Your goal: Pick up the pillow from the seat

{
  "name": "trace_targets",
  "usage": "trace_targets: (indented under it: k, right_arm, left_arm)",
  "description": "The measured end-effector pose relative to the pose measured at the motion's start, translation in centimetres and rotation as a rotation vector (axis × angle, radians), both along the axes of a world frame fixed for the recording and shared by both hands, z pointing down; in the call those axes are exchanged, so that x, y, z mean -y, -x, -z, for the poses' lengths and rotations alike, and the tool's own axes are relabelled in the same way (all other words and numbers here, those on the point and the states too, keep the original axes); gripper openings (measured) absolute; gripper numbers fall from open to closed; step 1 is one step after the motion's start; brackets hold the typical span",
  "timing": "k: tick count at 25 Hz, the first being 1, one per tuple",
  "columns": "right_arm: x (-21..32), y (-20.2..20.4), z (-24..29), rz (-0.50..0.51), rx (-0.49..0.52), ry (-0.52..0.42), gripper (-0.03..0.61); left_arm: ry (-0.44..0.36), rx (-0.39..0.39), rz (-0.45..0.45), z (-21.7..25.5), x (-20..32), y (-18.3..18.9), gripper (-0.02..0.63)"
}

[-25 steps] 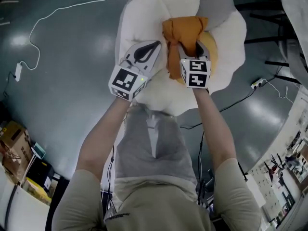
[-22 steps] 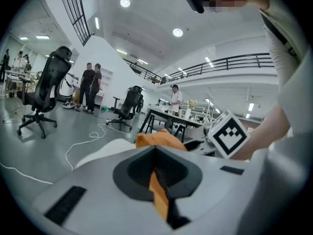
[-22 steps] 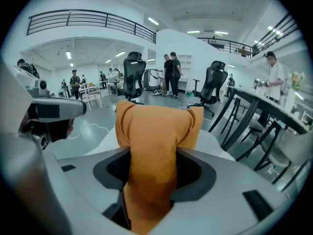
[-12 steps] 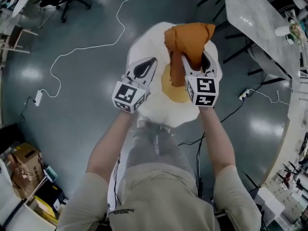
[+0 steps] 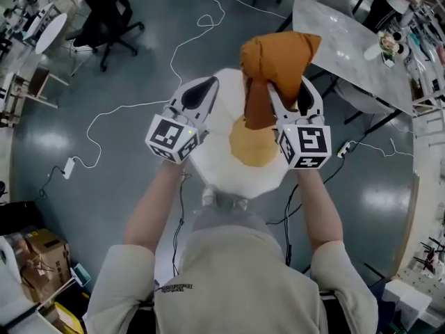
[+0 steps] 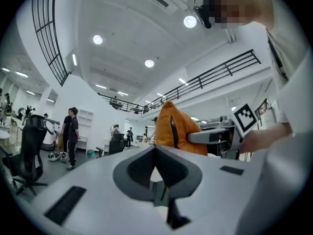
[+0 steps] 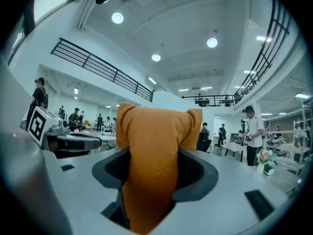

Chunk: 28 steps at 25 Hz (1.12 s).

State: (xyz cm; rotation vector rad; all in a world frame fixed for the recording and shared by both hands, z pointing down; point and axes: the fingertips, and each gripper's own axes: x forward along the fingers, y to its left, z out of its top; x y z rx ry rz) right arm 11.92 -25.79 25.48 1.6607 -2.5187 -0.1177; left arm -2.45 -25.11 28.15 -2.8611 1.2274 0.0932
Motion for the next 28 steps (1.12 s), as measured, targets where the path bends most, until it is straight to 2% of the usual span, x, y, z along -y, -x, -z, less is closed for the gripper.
trace_targets:
  k: [4,7,11,15,18,23,26,28]
  right_arm:
    - [-2.7,-1.4,5.3,0.012,0.015,-0.067,0.267]
    - [-4.5,-1.9,8.2,0.027,0.046,-0.105,0.270]
    - [-7.0,-1.9,12.7,0.094,0.120,-0.131,0.278]
    - [-9.0,-1.8,16.5,0.136,0.138,-0.194,0.279]
    - [-10.7,-2.0,18.0,0.147,0.152,-0.233,0.282]
    - [-13.7,-3.4,18.8,0.145,0.210,-0.312,0.284]
    - [-15.0,-4.4,17.9,0.141,0.243,-0.334,0.295]
    - [-15.4,-4.9,16.7,0.138,0.255,-0.328,0.298]
  left_arm:
    - [-0.068,0.017,-0.012,6.2,-2.8,-0.4,0.009]
    - [-0.087,0.016,-0.002,9.1,-4.7,-0.1,0.009]
    - [-0.176,0.079,0.008,12.8,-7.9,-0.2,0.009]
    - [-0.201,0.042,-0.015,15.3,-10.0,-0.4,0.009]
    - [-0.215,0.021,-0.015,16.2,-11.1,-0.4,0.009]
    - [-0.211,0.035,-0.008,16.1,-13.4,-1.5,0.009]
    - [-0.221,0.073,-0.010,15.1,-14.5,-2.6,0.009]
    - [-0.198,0.101,-0.018,13.4,-14.7,-3.0,0.009]
